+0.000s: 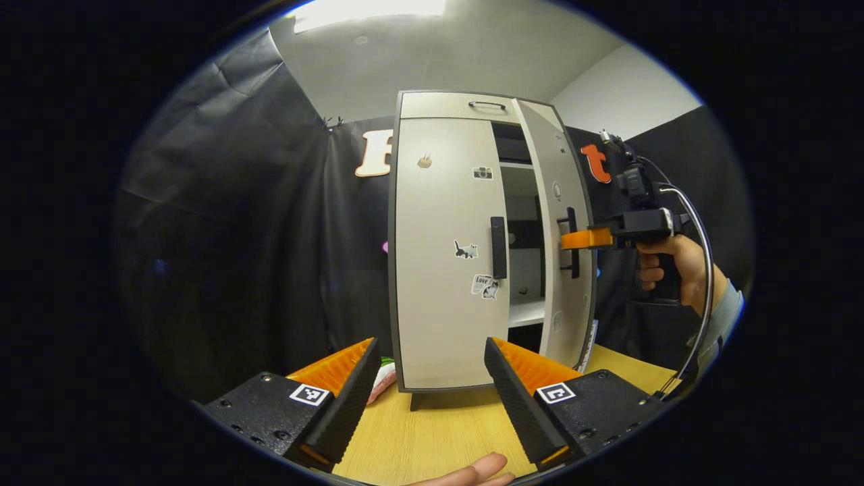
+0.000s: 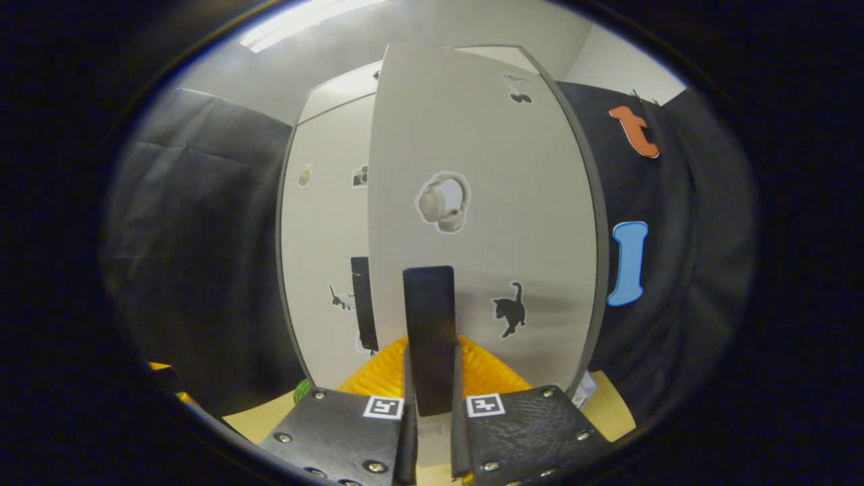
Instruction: Open the right door of the double-door shoe cabinet with the right hand, and open the left door with the left hand.
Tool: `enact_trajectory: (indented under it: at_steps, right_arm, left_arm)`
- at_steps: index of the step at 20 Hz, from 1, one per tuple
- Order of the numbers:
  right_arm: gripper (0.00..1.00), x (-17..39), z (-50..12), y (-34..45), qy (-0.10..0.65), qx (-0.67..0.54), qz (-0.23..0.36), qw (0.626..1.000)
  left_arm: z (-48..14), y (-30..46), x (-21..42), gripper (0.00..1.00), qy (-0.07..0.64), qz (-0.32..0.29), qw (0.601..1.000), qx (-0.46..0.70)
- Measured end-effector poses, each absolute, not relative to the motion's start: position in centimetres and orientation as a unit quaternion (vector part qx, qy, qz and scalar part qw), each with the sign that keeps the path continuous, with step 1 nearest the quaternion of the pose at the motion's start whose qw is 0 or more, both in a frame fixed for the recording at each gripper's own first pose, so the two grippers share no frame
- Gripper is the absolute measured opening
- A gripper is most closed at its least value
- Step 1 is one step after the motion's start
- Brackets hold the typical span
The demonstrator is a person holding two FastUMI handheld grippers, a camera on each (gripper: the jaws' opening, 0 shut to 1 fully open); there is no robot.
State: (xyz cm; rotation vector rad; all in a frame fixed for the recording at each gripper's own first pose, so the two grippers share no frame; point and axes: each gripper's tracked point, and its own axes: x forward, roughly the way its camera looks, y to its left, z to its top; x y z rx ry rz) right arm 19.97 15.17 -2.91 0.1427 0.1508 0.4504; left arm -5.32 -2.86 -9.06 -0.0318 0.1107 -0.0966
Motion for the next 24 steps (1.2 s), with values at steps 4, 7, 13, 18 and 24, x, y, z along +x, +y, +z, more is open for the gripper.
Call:
enact_trajectory:
  at_steps: [4, 7, 13, 18, 24]
  right_arm:
    - [0.20, 19.5, -2.8, 14.1, 0.078, 0.082, 0.237, 0.965]
    - [0.20, 19.2, -2.7, 13.2, 0.074, 0.079, 0.235, 0.966]
    - [0.19, 19.0, -2.7, 11.9, 0.070, 0.073, 0.222, 0.970]
    - [0.19, 19.0, -2.6, 11.0, 0.067, 0.072, 0.210, 0.973]
    - [0.18, 19.0, -2.7, 9.5, 0.070, 0.068, 0.190, 0.977]
  left_arm:
    - [-9.5, -3.6, -5.3, 0.96, 0.064, -0.054, 0.996, -0.025]
    - [-9.5, -4.6, -5.4, 0.96, 0.067, -0.064, 0.995, -0.030]
    - [-9.9, -6.6, -5.7, 0.96, 0.067, -0.082, 0.994, -0.026]
    - [-10.2, -7.2, -5.8, 0.96, 0.069, -0.086, 0.994, -0.021]
    - [-10.7, -7.4, -5.6, 0.96, 0.072, -0.087, 0.993, -0.029]
